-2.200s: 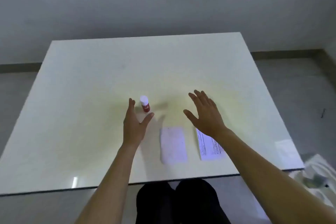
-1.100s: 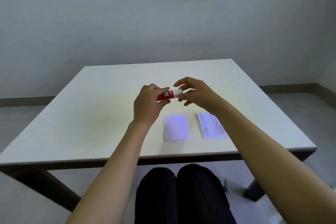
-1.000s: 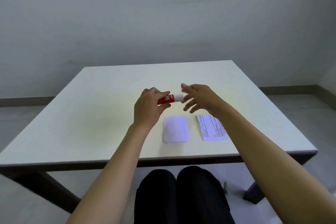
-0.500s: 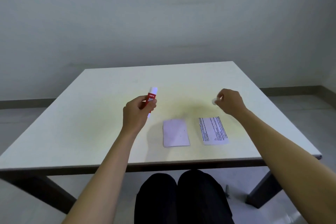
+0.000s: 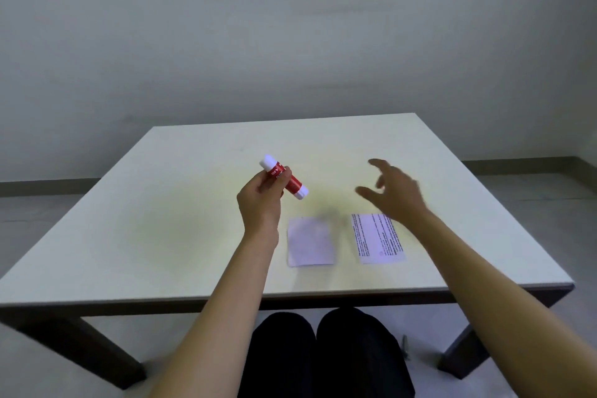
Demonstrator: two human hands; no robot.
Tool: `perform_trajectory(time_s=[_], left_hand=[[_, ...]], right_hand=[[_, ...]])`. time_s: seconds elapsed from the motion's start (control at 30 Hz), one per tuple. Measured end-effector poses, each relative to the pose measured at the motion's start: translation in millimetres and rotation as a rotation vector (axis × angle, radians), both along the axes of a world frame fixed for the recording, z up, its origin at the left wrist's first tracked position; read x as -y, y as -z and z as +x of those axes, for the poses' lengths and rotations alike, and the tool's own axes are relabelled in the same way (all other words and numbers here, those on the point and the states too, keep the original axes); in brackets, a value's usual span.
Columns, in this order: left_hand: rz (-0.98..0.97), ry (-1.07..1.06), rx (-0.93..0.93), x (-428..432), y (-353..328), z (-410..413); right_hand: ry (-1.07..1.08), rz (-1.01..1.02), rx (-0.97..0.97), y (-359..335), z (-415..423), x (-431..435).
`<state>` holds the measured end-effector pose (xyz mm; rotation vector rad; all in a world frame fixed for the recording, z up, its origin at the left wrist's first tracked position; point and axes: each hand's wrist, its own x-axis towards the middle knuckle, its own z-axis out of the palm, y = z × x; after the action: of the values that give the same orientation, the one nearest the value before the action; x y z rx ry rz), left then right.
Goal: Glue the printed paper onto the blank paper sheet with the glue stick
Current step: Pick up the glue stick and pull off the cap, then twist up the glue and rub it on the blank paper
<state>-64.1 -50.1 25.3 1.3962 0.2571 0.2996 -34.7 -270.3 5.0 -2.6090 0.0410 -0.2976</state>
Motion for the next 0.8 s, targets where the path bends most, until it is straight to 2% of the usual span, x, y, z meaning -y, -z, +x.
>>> perform_trajectory(time_s=[0.07,0.1,0.17,0.23,0.3,0.37,0.47,0.57,0.63,0.73,0.8], left_hand=[[-0.094,0.007,-0.014,14.0,-2.9,-1.5],[-0.14,0.007,-0.017,21.0,-3.6,-2.6],[-0.198,0.0,-0.017,32.5,-5.1,-5.2],[-0.227,-0.013,-0.018,35.6,-3.7,-6.6],[-0.238,0.003,-0.016,33.4,-3.5,-9.0],[-0.192,0.052,0.009,31.2,-2.1,-11.8],[-0.137,0.104,0.054,31.9,-1.9,-15.5],[-0.134,0.069,0.065,28.9,-1.2,-13.5],[-0.139,0.062,0.063,27.8,0.2,-11.1],[-0.107,0.11,0.069,30.8,1.2,-11.0],[-0.087,0.14,0.083,32.0,0.1,-12.3]], right_hand=[[-0.187,0.514,-0.082,-13.1,-20.7,-30.9],[-0.277,0.702,-0.129,-15.7,-29.0,-45.4],[-0.352,0.92,-0.124,-16.1,-39.0,-66.0],[-0.312,1.047,-0.085,-16.1,-44.1,-76.9],[-0.239,1.067,-0.113,-14.4,-46.1,-80.6],[-0.158,1.092,-0.223,-15.0,-47.2,-82.8],[-0.107,1.3,-0.38,-16.8,-46.7,-81.4],[-0.232,1.2,-0.233,-14.2,-46.9,-76.2],[-0.305,1.206,-0.151,-13.0,-49.2,-73.9],[-0.183,1.254,-0.277,-14.0,-48.4,-75.8],[-0.075,1.195,-0.367,-15.9,-46.7,-76.9]])
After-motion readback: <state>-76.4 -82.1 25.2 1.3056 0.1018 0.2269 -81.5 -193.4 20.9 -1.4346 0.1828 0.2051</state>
